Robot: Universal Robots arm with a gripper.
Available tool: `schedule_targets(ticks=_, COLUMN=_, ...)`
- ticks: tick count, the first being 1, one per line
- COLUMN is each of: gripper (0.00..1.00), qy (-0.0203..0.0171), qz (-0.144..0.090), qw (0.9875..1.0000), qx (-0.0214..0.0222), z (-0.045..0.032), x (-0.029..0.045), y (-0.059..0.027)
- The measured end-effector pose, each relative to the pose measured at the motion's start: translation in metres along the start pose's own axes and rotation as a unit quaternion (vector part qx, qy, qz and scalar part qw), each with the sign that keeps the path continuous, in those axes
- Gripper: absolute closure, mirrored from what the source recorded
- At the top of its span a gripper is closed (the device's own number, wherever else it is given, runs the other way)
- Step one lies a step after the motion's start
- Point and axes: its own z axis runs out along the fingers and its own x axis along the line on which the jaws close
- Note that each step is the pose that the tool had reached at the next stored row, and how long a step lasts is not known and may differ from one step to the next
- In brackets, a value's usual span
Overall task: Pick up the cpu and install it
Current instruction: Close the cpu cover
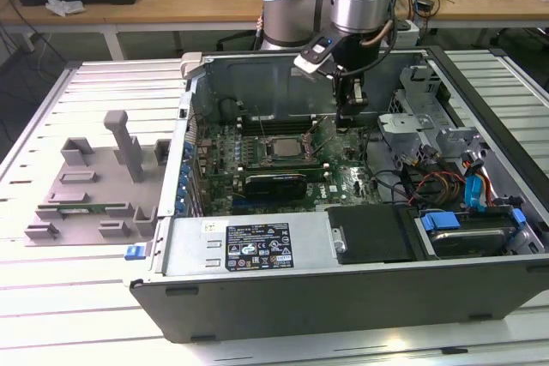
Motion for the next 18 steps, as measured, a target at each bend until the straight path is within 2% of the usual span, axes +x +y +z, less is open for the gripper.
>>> schedule_targets(ticks=6, gripper=0.89, qy=0.0002, qz=0.000, qw=1.0000, qx=-0.0001, z=0.0018, x=0.0002, y=-0.0003)
schedule_targets(ticks=10, gripper=0.89, qy=0.0001, qz=0.000, qw=1.0000, qx=-0.0016, z=0.0017, x=0.0004, y=-0.0091)
schedule_targets(ticks=12, gripper=0.89, qy=0.0000, qz=0.000, qw=1.0000, qx=-0.0042, z=0.0016, x=0.0005, y=-0.0138)
schedule_targets(ticks=15, gripper=0.89, qy=-0.0001, qz=0.001, qw=1.0000, qx=-0.0098, z=0.0014, x=0.0011, y=-0.0253)
schedule_targets(ticks=18, gripper=0.89, qy=-0.0002, qz=0.001, qw=0.9999, qx=-0.0132, z=0.0012, x=0.0015, y=-0.0326)
